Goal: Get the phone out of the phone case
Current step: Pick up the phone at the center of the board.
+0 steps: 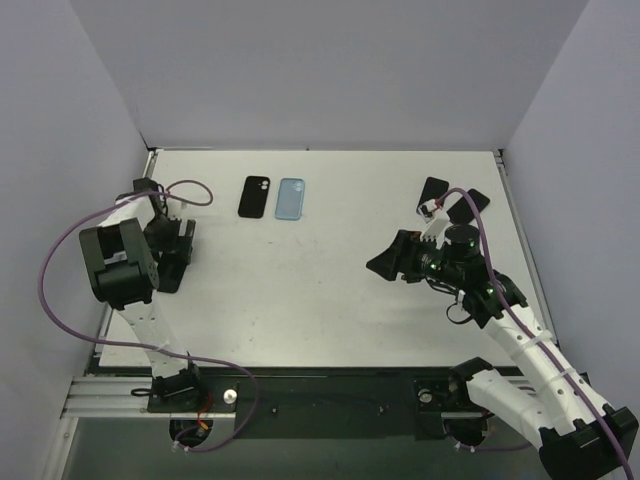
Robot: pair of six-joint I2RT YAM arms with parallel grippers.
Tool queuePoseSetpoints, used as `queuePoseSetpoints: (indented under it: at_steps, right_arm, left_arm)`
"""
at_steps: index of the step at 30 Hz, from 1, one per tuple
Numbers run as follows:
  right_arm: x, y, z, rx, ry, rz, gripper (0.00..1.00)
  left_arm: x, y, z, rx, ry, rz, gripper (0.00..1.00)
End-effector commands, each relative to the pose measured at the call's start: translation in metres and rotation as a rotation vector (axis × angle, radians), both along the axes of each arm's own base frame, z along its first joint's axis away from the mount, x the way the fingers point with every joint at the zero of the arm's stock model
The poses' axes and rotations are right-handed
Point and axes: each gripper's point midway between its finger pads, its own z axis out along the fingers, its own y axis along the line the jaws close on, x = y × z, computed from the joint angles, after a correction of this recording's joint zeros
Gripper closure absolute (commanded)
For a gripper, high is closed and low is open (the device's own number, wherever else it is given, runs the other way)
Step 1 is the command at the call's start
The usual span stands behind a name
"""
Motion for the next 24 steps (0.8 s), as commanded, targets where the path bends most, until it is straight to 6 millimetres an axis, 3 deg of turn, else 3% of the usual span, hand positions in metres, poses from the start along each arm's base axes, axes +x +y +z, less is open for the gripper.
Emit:
queuePoseSetpoints:
  at_steps: [1, 3, 5, 8, 10, 11, 17, 20, 24]
  right_arm:
    - [-0.001, 0.004, 0.001, -0.005, -0.023, 0.031, 0.37]
    - [-0.001, 0.004, 0.003, -0.005, -0.028, 0.034, 0.37]
    - [-0.001, 0.005, 0.006, 0.001, -0.033, 0.039, 0.37]
    - [-0.001, 0.005, 0.006, 0.000, -0.034, 0.039, 0.37]
    - [0.000, 0.004, 0.007, 0.002, -0.037, 0.034, 0.37]
    - [0.000, 0.004, 0.009, 0.004, -0.042, 0.031, 0.37]
    - [0.005, 0.004, 0.013, 0.006, -0.055, 0.017, 0.37]
    - [0.007, 0.005, 0.011, 0.009, -0.047, 0.009, 0.37]
    - [0.008, 0.002, 0.004, -0.004, -0.040, -0.013, 0.37]
  left_arm:
    - [-0.005, -0.004, -0.034, -0.022, 0.084, -0.042, 0.03]
    - [-0.004, -0.004, -0.035, -0.022, 0.084, -0.033, 0.05]
    - [-0.005, -0.002, -0.036, -0.020, 0.095, -0.028, 0.13]
    - [0.004, -0.010, -0.031, -0.057, 0.079, -0.027, 0.35]
    - [0.008, -0.017, -0.028, -0.075, 0.079, -0.025, 0.55]
    - [0.010, -0.019, -0.024, -0.066, 0.067, -0.006, 0.70]
    - [0.017, -0.030, 0.003, -0.006, -0.019, 0.052, 0.99]
    - [0.021, -0.034, 0.019, -0.016, -0.096, 0.125, 1.00]
    - [0.020, -0.051, 0.025, -0.097, -0.119, 0.213, 1.00]
